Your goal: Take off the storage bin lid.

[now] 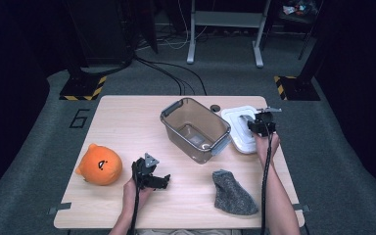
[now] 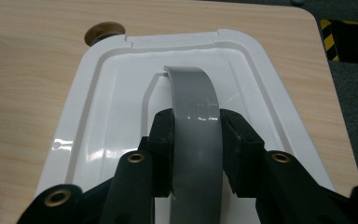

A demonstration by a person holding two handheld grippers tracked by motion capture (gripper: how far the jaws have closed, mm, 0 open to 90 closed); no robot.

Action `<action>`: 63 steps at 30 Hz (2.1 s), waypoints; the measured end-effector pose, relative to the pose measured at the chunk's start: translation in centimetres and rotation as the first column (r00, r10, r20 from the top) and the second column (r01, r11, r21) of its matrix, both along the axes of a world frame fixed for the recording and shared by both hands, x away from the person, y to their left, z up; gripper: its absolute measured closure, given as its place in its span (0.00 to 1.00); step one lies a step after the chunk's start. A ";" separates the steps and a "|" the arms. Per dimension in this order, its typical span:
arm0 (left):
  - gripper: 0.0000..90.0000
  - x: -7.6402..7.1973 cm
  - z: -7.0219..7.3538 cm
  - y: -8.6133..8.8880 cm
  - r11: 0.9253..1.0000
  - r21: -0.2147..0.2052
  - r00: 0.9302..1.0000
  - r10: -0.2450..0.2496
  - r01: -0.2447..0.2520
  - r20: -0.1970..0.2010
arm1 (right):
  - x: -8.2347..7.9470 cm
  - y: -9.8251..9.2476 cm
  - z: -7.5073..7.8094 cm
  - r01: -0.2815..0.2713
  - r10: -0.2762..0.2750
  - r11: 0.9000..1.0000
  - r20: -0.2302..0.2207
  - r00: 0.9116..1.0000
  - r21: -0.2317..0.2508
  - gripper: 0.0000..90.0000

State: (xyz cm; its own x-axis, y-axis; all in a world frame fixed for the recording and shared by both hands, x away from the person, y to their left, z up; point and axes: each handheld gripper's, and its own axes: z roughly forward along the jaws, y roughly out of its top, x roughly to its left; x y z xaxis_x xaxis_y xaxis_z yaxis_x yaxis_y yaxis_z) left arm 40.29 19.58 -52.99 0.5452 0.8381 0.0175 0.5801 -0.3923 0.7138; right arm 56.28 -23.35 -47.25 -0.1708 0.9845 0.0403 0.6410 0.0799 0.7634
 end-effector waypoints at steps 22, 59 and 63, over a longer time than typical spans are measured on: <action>0.00 0.0 0.0 0.0 1.000 0.000 1.000 0.000 0.000 0.001 | 0.0 -0.6 -1.2 -0.020 0.021 1.000 -0.034 0.999 0.019 0.41; 0.00 -2.0 2.9 3.0 1.000 -0.025 0.999 -0.004 0.005 0.040 | -13.6 -3.2 -3.5 -0.150 0.149 0.986 -0.021 0.989 -0.066 0.00; 0.00 -2.7 4.0 3.9 0.999 -0.044 0.999 -0.010 0.012 0.046 | -14.2 -2.8 -4.2 -0.163 0.161 0.982 -0.033 0.986 -0.095 0.00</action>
